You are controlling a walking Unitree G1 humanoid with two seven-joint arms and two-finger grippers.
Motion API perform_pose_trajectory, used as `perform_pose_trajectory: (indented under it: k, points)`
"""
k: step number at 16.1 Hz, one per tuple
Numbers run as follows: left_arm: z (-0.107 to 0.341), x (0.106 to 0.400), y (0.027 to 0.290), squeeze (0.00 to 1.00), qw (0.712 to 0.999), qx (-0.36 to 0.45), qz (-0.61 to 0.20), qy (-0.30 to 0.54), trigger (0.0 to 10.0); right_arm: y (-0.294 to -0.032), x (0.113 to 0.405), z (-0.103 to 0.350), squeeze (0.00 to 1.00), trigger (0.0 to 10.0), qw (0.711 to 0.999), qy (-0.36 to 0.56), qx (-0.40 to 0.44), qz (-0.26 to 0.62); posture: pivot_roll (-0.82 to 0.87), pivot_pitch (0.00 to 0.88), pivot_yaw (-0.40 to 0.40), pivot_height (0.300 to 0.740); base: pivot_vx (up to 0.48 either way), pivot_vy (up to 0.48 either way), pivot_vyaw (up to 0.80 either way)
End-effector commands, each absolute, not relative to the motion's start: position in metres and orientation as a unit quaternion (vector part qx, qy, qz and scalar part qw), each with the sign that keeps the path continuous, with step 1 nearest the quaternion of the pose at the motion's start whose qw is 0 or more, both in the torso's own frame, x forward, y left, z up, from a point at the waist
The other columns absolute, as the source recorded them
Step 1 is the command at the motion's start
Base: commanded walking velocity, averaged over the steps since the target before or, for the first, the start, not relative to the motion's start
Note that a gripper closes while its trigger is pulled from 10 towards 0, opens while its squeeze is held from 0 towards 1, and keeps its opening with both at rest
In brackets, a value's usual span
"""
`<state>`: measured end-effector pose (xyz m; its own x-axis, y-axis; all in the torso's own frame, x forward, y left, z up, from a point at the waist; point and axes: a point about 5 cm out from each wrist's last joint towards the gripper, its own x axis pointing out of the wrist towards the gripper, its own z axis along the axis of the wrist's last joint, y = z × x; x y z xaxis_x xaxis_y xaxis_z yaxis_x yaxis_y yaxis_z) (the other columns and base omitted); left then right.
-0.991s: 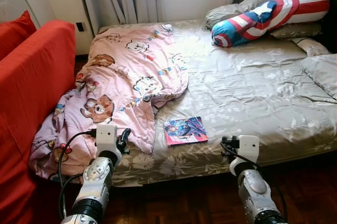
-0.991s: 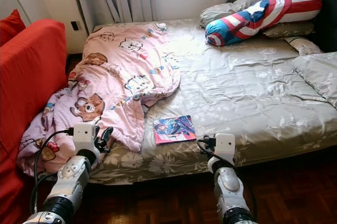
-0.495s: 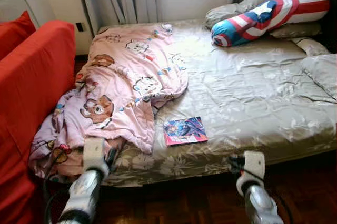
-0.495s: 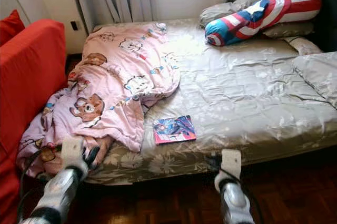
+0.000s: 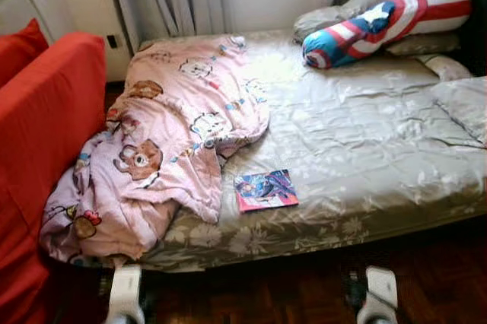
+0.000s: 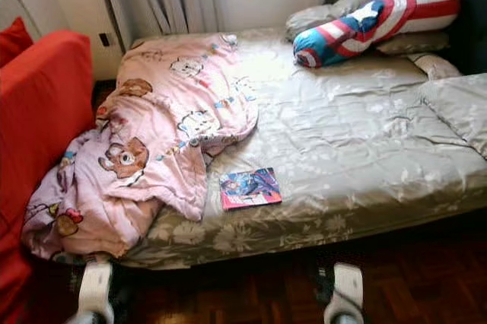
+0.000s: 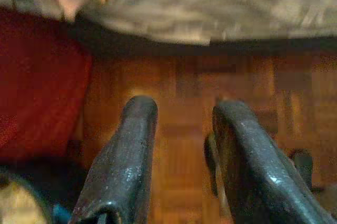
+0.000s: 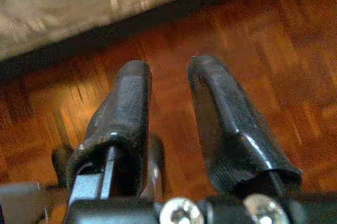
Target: Clean up the room
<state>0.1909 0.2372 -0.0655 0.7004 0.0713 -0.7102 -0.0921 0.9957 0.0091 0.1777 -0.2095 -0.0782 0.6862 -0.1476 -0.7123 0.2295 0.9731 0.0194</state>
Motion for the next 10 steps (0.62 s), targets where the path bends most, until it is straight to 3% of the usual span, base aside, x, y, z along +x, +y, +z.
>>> perform_pose_trajectory:
  k: [1, 4, 10]
  points:
    - [-0.071, 0.181, 0.238, 0.00, 0.912, -0.007, 0.044, 0.408, 10.0, -0.207, 0.168, -0.084, 0.00, 10.0, 0.905, 0.406, 0.056, -0.112, -0.01, 0.000, 0.028, 0.740, 0.000, 0.000, 0.00]
    - [-0.080, 0.165, 0.236, 0.00, 0.895, 0.011, 0.031, 0.444, 10.0, -0.202, 0.154, -0.092, 0.00, 10.0, 0.891, 0.431, 0.073, -0.124, -0.02, 0.000, 0.029, 0.740, 0.000, 0.000, 0.00]
    - [-0.084, 0.160, 0.232, 0.00, 0.890, 0.008, 0.031, 0.454, 10.0, -0.200, 0.144, -0.096, 0.00, 10.0, 0.884, 0.448, 0.074, -0.114, -0.02, 0.000, 0.017, 0.740, 0.000, 0.000, 0.00]
